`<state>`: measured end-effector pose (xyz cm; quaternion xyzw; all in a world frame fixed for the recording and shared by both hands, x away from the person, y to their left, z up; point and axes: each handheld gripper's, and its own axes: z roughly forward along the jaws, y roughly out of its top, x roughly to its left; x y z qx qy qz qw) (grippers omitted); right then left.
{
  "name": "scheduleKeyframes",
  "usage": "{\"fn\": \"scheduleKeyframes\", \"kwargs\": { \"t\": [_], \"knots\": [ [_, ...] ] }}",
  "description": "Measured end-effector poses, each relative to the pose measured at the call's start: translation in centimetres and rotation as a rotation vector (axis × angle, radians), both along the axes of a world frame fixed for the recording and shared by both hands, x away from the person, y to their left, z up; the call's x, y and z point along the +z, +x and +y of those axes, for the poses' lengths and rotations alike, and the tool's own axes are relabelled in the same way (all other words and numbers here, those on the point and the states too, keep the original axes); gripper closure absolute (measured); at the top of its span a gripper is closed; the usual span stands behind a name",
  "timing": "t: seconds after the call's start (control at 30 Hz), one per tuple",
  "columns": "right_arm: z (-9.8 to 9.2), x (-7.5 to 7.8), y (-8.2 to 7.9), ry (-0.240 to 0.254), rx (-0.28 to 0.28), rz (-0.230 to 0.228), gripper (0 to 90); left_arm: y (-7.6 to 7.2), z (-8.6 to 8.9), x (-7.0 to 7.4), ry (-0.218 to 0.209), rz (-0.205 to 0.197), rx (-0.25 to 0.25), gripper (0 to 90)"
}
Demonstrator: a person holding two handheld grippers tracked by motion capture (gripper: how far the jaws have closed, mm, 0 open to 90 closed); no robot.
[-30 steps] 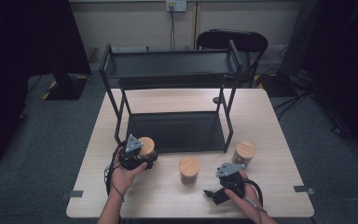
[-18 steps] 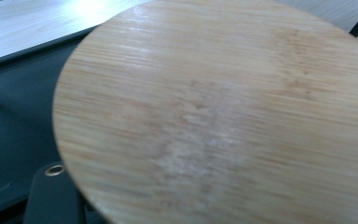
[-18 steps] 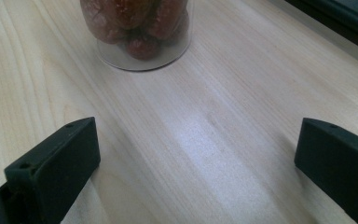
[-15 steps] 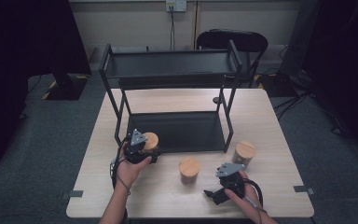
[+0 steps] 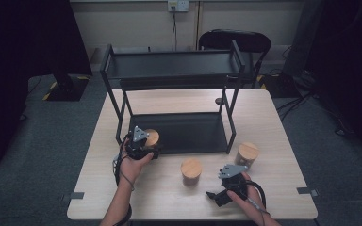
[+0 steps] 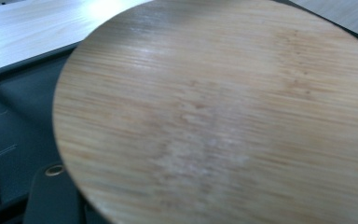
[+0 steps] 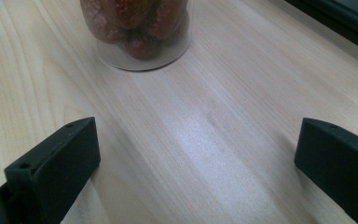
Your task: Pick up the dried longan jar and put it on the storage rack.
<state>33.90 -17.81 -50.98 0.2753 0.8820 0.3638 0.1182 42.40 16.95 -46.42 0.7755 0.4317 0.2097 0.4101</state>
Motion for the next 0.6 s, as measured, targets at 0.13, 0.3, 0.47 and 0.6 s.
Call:
{"fn": "scheduleKeyframes", "kwargs": {
  "t": [0.13,0.3,0.47,0.6],
  "knots": [
    [0.0,0.0,0.0,0.000,0.000,0.000,0.0,0.4,0.0,-0.2,0.006,-0.001,0.012,26.1],
    [0.0,0.0,0.0,0.000,0.000,0.000,0.0,0.9,0.1,-0.4,0.007,0.003,0.029,26.1],
    [0.0,0.0,0.0,0.000,0.000,0.000,0.0,1.4,0.2,-0.6,0.008,0.002,0.049,26.1],
    [0.0,0.0,0.0,0.000,0.000,0.000,0.0,1.8,0.3,-0.7,0.009,0.005,0.064,26.1]
  ]
}}
